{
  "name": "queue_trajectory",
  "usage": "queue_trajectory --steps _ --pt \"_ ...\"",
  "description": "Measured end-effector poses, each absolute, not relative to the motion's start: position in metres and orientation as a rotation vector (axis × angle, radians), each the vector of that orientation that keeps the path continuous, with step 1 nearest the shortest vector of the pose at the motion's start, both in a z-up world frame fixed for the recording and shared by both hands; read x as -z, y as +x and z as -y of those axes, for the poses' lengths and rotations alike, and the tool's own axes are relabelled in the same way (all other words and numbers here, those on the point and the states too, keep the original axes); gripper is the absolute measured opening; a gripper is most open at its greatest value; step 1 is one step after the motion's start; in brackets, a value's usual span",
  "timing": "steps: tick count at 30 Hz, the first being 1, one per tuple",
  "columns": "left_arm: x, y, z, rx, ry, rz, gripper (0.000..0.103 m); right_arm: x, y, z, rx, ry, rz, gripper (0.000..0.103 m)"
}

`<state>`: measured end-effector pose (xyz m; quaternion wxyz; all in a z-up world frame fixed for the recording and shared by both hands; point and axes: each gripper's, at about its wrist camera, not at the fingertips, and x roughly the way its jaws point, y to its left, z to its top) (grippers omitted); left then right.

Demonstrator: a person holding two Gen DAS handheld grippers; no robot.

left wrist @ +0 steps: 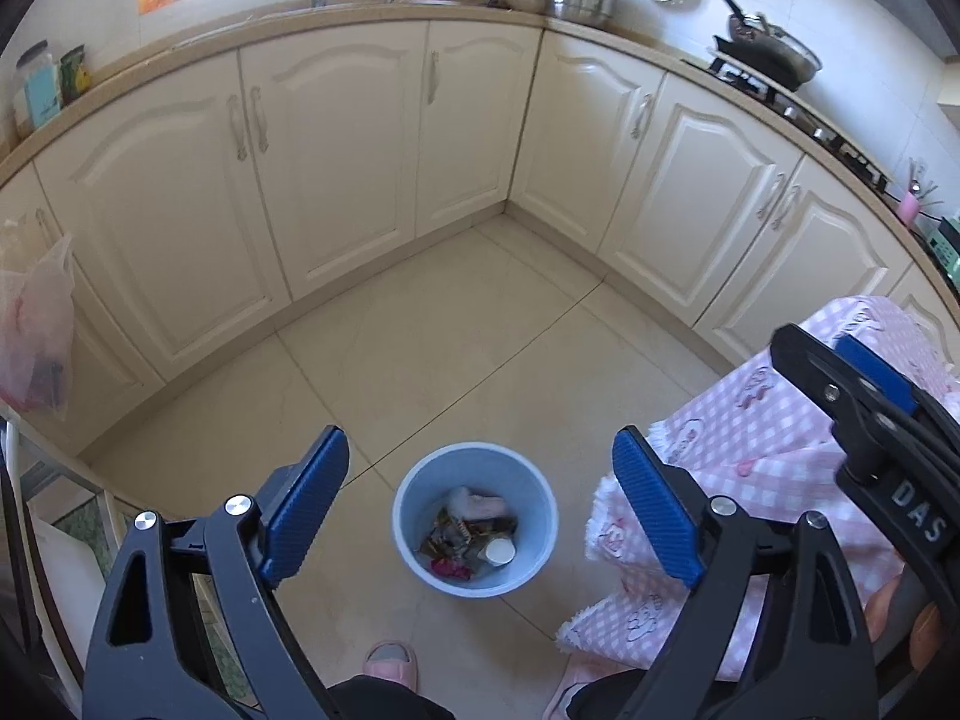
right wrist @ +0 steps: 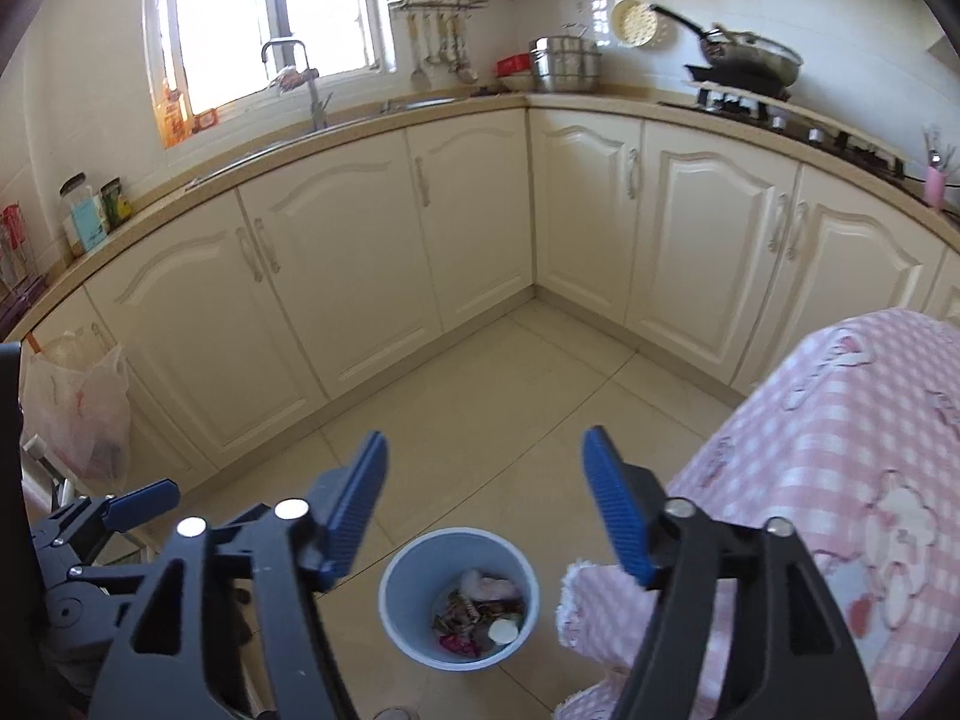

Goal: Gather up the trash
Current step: 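Swing both open tools back toward the table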

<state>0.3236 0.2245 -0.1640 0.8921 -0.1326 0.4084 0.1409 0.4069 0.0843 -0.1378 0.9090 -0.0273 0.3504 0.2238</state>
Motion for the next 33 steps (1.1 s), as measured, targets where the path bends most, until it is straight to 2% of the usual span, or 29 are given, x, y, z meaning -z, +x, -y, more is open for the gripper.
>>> queue_trajectory --steps 4,10,17,23,33 --pt "0.145 0.319 -0.198 -0.252 -0.245 -0.802 0.093 0.116 0.396 -0.041 -0.382 -0.046 -0.674 0.086" --pt "0.117 0.321 -0.132 -0.135 -0.165 -0.756 0.095 0.086 0.377 0.046 -0.239 -0.024 -0.580 0.093" --pt "0.100 0.332 -0.032 0.042 -0.085 -0.754 0.095 0.070 0.357 0.166 -0.078 0.039 -0.537 0.095" --pt "0.101 0.346 0.048 0.161 -0.014 -0.786 0.095 0.077 0.348 0.264 0.068 0.110 -0.553 0.095" --pt "0.111 0.380 0.150 0.265 0.097 -0.821 0.095 0.107 0.354 0.350 0.176 0.210 -0.621 0.095"
